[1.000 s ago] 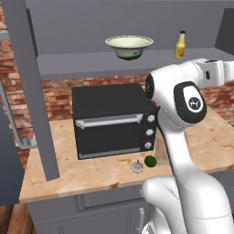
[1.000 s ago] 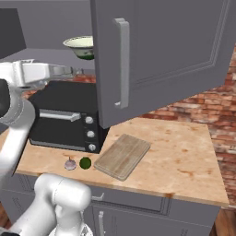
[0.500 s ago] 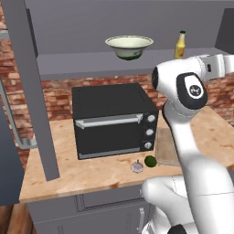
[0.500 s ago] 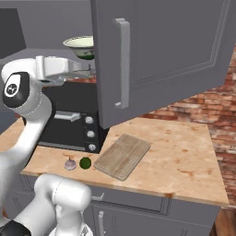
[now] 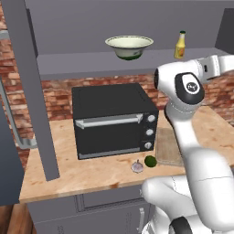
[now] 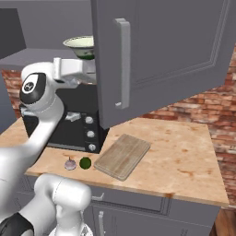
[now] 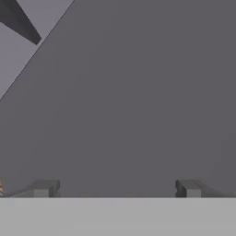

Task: Open the cabinet. Place the bowl and condiment on the counter. Then place the lime and garlic on the cutting board.

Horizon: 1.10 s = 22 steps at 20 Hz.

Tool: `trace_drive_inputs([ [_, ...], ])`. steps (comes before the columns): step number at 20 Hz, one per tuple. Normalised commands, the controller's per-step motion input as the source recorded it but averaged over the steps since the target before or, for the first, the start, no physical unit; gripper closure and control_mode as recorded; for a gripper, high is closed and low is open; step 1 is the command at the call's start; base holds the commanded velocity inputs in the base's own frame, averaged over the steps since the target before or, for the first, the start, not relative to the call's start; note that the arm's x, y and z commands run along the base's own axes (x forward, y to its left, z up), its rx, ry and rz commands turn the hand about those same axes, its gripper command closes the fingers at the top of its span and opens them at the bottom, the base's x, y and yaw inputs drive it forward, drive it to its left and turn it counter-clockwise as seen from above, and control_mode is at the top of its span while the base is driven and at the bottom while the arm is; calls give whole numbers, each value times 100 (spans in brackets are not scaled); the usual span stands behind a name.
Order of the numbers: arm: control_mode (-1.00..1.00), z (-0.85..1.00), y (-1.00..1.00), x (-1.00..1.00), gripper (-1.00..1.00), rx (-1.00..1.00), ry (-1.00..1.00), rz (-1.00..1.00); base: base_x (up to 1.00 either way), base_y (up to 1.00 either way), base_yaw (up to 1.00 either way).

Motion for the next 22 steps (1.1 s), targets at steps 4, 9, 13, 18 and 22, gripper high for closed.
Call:
trace_drive_inputs([
  [4, -100, 0, -53, 0, -100, 1, 11, -3, 0, 0, 0],
  [9, -100, 5, -61, -20, -100, 4, 5, 0, 0, 0, 0],
  [13, -100, 12, -74, -48, -100, 9, 0, 0, 0, 0, 0],
  [18, -100, 0, -72, -21, -100, 14, 0, 0, 0, 0, 0],
  [22, -100, 0, -68, -1, -100, 18, 0, 0, 0, 0, 0],
])
